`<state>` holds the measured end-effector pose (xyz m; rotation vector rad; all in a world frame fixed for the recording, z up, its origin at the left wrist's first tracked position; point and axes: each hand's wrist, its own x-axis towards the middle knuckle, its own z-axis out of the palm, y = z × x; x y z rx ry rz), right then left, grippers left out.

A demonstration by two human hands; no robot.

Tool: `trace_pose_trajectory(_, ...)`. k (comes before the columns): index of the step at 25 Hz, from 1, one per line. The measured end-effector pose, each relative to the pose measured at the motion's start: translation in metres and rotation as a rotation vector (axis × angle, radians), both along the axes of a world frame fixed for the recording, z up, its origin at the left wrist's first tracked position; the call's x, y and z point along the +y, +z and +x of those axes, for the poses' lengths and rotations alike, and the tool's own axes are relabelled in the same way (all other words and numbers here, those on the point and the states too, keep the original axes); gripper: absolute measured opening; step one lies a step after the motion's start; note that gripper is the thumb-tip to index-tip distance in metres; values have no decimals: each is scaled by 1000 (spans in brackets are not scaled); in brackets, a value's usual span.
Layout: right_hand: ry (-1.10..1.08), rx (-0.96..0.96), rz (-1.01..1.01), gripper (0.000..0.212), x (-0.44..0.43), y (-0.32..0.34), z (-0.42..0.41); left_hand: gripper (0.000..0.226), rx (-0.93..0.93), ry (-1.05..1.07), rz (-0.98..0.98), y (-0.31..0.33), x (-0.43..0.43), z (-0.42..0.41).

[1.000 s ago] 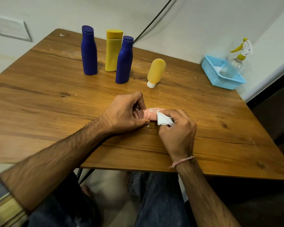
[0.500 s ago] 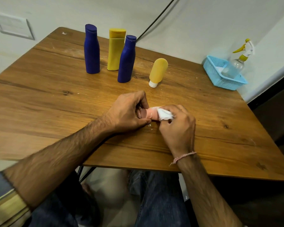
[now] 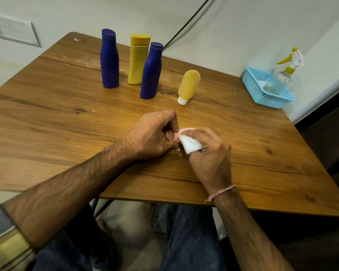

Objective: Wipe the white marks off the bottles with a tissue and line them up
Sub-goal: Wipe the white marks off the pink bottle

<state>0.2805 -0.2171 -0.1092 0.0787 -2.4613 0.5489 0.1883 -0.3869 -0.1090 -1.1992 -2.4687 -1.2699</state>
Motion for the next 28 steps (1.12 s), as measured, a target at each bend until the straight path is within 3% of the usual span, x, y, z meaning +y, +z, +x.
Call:
trace_pose_trajectory(3, -142, 18, -72, 35, 5, 1, -5, 31, 61, 22, -15, -1, 1, 0)
trace_pose_trajectory(6, 8, 6, 28, 32, -5, -2, 3, 26, 125, 0, -56, -4, 3, 1)
trace_pose_trajectory(10, -173, 22, -53, 37, 11, 1, -3, 28, 180, -18, -98, -4, 3, 3)
trace_pose_trajectory(14, -59, 23, 39, 33, 7, -1, 6, 32, 220, -36, -99, -3, 3, 6)
trace_pose_trajectory(17, -247, 20, -78, 40, 23, 5, -4, 32, 243, -31, -98, -3, 4, 9)
trace_pose_trajectory(21, 29, -15, 48, 22, 0, 4, 3, 33, 249, -41, -93, -2, 3, 9)
trace_pose_trajectory(25, -242, -57, -14, 39, 26, 15, -13, 37, 278, -15, -117, -1, 5, 13)
trace_pose_trajectory(28, 26, -66, 40, 26, 1, 19, -4, 31, 269, -38, -91, 0, 3, 13)
